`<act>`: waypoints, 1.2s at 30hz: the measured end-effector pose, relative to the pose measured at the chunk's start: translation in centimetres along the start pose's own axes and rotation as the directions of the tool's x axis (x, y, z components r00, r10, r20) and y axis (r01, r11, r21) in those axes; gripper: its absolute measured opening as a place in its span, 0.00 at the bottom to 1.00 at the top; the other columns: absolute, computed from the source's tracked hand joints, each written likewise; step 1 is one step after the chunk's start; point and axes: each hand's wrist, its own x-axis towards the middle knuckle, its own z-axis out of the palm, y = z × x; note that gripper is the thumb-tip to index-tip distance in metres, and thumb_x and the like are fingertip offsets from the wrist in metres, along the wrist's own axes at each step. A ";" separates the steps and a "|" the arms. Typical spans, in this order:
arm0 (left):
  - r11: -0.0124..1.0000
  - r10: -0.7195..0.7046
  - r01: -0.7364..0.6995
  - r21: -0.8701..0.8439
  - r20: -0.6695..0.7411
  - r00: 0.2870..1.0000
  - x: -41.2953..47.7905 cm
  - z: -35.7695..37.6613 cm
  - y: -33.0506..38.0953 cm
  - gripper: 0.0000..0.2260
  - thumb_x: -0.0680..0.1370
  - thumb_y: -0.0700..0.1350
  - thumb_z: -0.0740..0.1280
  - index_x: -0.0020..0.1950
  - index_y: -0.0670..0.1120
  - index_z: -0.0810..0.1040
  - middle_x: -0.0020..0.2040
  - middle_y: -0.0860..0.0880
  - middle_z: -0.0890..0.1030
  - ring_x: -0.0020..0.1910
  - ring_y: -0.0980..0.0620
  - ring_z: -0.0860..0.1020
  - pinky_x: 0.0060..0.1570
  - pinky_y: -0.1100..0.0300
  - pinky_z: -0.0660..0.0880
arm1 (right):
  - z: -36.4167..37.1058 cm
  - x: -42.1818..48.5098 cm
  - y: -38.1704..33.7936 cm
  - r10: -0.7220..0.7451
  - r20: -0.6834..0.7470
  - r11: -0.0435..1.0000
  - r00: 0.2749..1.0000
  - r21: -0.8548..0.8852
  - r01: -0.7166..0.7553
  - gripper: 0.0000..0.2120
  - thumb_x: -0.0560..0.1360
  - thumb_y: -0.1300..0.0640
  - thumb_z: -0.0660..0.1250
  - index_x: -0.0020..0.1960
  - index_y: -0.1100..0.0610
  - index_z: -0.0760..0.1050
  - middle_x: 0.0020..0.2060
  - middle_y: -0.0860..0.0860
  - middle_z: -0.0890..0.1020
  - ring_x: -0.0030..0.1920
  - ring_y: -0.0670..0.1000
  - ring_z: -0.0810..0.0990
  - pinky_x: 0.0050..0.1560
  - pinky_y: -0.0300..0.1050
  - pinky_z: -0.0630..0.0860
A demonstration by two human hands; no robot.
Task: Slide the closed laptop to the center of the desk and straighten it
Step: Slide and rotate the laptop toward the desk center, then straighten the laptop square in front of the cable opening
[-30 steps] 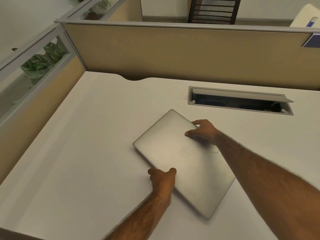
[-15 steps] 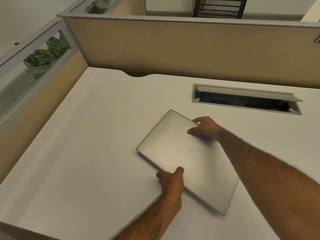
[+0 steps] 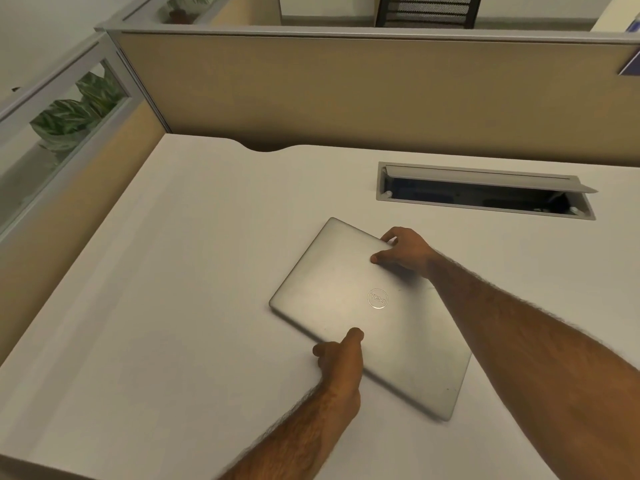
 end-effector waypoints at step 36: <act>0.403 0.484 -0.300 0.865 0.076 0.872 11.0 -0.2 13.3 0.24 0.79 0.52 0.60 0.71 0.42 0.72 0.70 0.39 0.70 0.69 0.37 0.69 0.68 0.45 0.70 | 3.1 -17.5 7.7 0.638 -0.271 0.752 0.721 0.423 -0.506 0.28 0.71 0.49 0.75 0.64 0.65 0.73 0.63 0.63 0.72 0.65 0.66 0.75 0.60 0.56 0.78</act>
